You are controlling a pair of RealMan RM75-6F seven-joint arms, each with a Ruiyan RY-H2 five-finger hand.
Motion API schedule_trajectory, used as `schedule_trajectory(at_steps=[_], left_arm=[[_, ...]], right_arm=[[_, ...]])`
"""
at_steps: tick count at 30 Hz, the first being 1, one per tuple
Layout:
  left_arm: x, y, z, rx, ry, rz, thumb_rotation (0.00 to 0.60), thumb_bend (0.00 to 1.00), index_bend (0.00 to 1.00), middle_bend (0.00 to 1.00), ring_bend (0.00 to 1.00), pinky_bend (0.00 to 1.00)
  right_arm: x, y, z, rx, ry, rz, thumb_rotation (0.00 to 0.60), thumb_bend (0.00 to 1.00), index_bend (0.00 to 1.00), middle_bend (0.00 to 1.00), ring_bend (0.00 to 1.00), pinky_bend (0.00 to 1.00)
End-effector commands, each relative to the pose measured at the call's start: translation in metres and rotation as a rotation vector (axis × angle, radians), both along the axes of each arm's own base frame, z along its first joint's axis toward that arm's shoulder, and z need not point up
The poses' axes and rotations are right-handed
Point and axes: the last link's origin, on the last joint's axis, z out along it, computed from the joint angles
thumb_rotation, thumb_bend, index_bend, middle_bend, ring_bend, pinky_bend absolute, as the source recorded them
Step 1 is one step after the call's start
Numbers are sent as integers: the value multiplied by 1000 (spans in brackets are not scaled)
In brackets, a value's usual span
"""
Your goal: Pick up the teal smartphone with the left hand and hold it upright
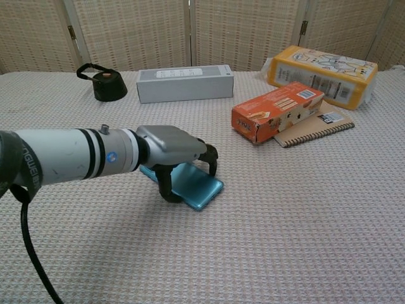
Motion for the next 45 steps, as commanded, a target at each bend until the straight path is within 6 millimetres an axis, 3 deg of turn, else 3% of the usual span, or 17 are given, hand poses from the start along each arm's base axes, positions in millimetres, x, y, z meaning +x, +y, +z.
schedule_trajectory(at_steps=[1,12,19,32,45], left_arm=[[-6,3,17,-58,-129,131,600,301,445,98,95,170],[-26,15,65,-163,-401,398,600,301,447,99,95,170],[-37,21,82,-217,-547,537,600,300,445,101,95,170],[-64,30,91,-285,-709,733,600,300,428,103,95,170],[-116,48,98,-303,-857,951,600,317,382,103,94,170]], right_arm=[[1,0,0,-1,0,2,600,245,62,84,58,101],[3,-1,-1,2,3,9,600,244,62,84,59,102],[6,-3,-2,5,11,15,600,244,62,84,58,102],[8,-3,-2,-4,34,14,600,245,62,84,59,102],[8,0,-1,-15,47,12,600,245,62,84,58,102]])
